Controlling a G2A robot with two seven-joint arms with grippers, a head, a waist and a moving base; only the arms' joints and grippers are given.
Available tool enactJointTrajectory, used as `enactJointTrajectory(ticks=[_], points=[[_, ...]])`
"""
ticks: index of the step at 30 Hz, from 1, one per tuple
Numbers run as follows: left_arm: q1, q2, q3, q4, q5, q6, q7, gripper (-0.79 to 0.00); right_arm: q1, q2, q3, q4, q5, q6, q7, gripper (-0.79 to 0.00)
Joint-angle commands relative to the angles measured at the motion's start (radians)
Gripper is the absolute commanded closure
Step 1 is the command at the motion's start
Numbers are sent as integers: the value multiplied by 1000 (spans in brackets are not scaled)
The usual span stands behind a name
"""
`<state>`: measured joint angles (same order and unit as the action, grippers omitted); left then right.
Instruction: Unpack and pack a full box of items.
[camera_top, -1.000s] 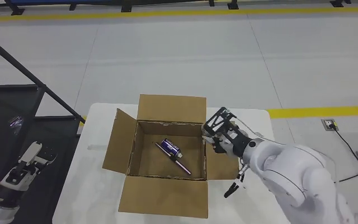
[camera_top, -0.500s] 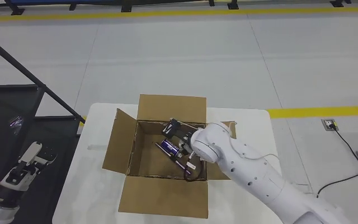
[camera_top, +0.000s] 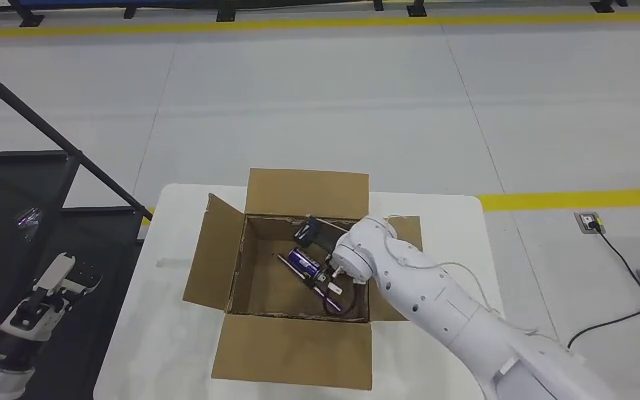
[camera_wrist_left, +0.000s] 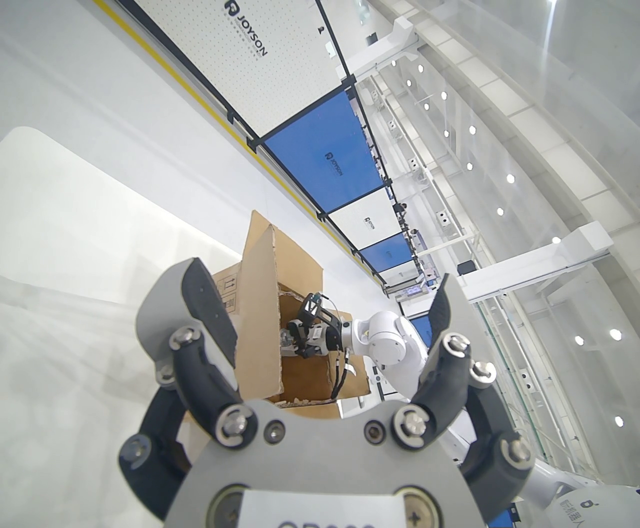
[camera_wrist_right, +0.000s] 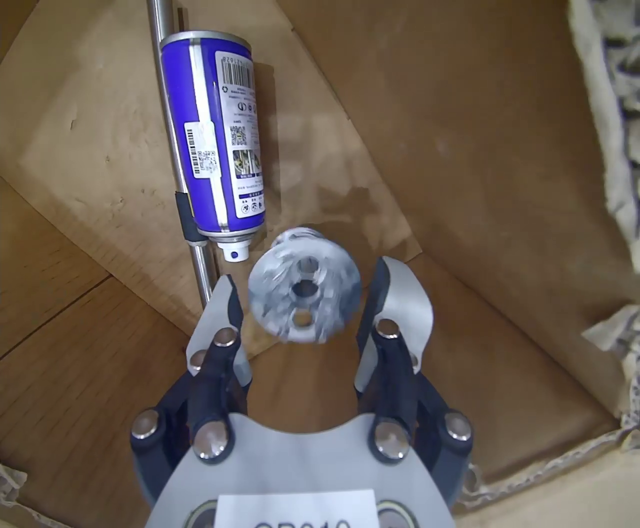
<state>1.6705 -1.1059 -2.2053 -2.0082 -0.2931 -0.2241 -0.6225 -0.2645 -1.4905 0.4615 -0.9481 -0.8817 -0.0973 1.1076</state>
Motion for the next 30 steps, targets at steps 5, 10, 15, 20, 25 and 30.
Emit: enactJointTrajectory(ticks=[5, 10, 15, 20, 25, 30], points=[[0, 0, 0, 0, 0, 0, 0, -785, -6, -2, 21, -34, -30, 9, -9, -785], [0, 1, 6, 2, 16, 5, 3, -785, -62, 45, 114, -215, -71, 35, -22, -785], [-17, 6, 35, 22, 68, 27, -12, -785, -260, 141, 312, -632, -186, 78, 13, -785], [-48, 14, 88, 33, 150, 23, -45, -785, -549, 214, 545, -1040, -266, 60, -23, -785], [-65, 19, 164, 37, 210, 15, -85, -785, -791, 255, 806, -1244, -155, -48, -121, -785], [-84, 23, 243, 32, 259, 4, -117, -785, -979, 275, 1071, -1269, 146, -175, -242, -785]])
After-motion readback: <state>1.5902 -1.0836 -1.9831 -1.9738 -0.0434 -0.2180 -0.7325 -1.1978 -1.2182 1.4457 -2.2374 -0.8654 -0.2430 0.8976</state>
